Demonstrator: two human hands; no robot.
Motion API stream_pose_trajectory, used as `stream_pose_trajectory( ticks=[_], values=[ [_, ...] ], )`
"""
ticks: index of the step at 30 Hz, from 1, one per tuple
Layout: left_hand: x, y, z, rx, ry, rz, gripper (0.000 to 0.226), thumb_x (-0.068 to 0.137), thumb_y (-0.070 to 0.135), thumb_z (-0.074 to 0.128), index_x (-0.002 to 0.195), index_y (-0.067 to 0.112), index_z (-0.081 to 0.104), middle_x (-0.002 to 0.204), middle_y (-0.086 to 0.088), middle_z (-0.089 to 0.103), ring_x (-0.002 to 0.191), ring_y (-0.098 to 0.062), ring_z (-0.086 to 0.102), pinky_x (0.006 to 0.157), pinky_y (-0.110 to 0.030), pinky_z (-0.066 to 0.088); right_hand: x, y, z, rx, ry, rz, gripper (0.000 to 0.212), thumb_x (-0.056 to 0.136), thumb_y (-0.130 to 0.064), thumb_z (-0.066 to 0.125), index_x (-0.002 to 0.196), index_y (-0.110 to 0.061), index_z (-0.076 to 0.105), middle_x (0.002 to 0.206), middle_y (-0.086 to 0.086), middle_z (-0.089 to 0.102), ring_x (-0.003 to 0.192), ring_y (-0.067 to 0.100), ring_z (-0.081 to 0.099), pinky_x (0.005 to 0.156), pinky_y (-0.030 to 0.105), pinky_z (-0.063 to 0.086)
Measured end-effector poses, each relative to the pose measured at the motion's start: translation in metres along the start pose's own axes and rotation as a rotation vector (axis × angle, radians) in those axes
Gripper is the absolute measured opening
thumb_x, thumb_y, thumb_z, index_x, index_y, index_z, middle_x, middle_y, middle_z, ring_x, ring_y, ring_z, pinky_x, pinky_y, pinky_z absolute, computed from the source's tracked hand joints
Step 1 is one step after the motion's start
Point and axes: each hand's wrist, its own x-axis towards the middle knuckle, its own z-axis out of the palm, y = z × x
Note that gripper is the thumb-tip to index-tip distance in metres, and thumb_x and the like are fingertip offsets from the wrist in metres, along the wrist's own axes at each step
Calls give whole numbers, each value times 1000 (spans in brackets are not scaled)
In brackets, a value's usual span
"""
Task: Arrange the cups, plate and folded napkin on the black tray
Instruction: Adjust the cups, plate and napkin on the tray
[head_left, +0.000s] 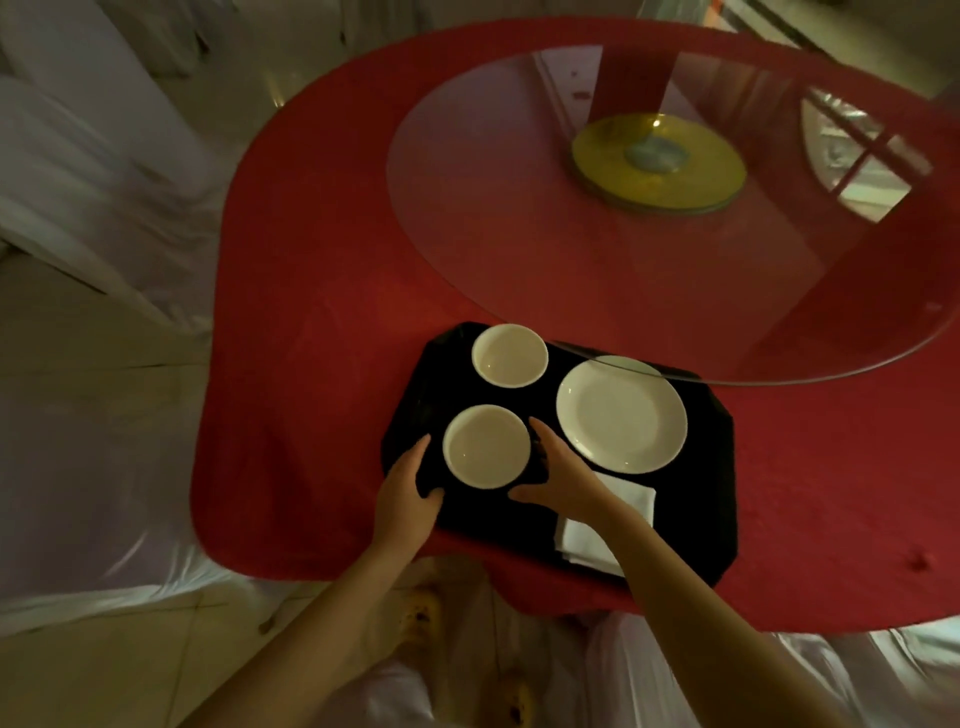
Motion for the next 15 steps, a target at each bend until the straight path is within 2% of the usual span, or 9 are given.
stream_pose_trajectory(
  ticks=[3,7,9,11,12,14,15],
  values=[
    [18,-2,-2,-63,-136,16,64,82,11,67,139,19,39,144,-4,44,133,-20,40,99,-24,34,6,-2,10,43,31,-7,99,68,-15,79,145,-16,16,146,7,35,135,25,33,110,45,35],
    [43,-8,-8,-90,-244,1,67,78,12,71,138,19,41,143,-4,44,133,-19,39,100,-25,32,4,-1,27,118,181,-2,90,66,-18,81,138,-19,27,138,3,42,127,16,40,103,36,38],
    [53,-11,-11,-69,-298,17,67,78,8,69,137,19,42,143,-4,45,133,-19,39,100,-25,33,0,-1,36,135,259,15,88,65,-22,81,136,-22,29,133,-3,44,118,2,36,101,23,35],
    [62,-11,-13,-51,-348,42,67,78,5,67,137,19,41,142,-4,45,133,-18,39,101,-25,33,-4,-4,44,142,329,18,87,63,-24,81,134,-22,31,124,-10,42,103,-18,30,88,0,30],
    [66,-11,-14,-42,-369,57,67,78,4,67,137,19,41,142,-4,45,132,-18,40,101,-26,33,-5,-5,47,156,362,19,86,63,-23,81,133,-21,32,121,-12,41,95,-27,28,81,-8,29],
    [73,-11,-17,-31,-409,77,66,78,3,66,137,17,41,142,-4,46,132,-18,40,102,-27,34,-8,-7,55,205,416,41,84,61,-23,82,130,-22,34,115,-17,40,101,-32,27,76,-11,28],
    [76,-11,-18,-32,-427,81,66,78,2,65,137,17,42,142,-4,46,132,-19,40,102,-27,34,-9,-9,57,237,438,57,84,61,-23,82,129,-24,34,113,-22,39,106,-25,33,77,-8,33]
  ],
)
